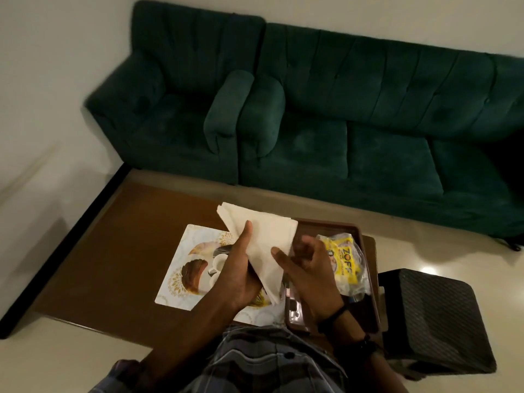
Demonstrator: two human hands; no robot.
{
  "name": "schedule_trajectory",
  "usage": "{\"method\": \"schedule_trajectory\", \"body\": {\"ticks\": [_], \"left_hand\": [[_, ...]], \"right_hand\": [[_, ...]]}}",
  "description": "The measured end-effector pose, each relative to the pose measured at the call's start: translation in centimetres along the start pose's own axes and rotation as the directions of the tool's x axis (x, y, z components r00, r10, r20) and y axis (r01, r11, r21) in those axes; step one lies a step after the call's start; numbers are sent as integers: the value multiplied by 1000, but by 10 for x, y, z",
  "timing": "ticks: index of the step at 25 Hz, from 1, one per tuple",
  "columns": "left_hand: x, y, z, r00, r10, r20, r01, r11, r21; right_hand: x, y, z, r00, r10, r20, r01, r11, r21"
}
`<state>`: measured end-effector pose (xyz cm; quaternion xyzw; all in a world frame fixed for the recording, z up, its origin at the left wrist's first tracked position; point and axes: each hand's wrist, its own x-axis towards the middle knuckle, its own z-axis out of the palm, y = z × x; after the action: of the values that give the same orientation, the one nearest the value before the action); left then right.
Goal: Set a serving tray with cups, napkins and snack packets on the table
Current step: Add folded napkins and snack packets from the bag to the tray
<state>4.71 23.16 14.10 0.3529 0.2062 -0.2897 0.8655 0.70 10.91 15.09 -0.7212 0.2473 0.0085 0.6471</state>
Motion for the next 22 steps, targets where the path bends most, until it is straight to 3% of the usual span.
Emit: {"method": "schedule_trajectory", "body": {"ticks": [2,4,7,10,15,22], "left_hand": [[2,-3,2,998,5,-55,-1,998,67],[3,-7,1,995,46,-84,-33,989,141],[3,-12,1,989,114,-94,-87,964,253],[0,-7,3,993,79,-85,-50,953,297],[-5,-12,-4,990,141,-32,-128,957,259],[0,-19,-6,965,251,-70,-179,834,521]], "right_hand": [[-1,0,-5,971,-220,-92,202,964,-171],[-5,-3,-5,902,-429,47,426,871,-242],[-12,-3,4,824,-484,294,558,782,-278],[-11,-2,8,853,-419,312,510,796,-326],[-7,0,10,885,-436,161,464,806,-366],[3,-2,4,938,-336,81,346,913,-218]]}}
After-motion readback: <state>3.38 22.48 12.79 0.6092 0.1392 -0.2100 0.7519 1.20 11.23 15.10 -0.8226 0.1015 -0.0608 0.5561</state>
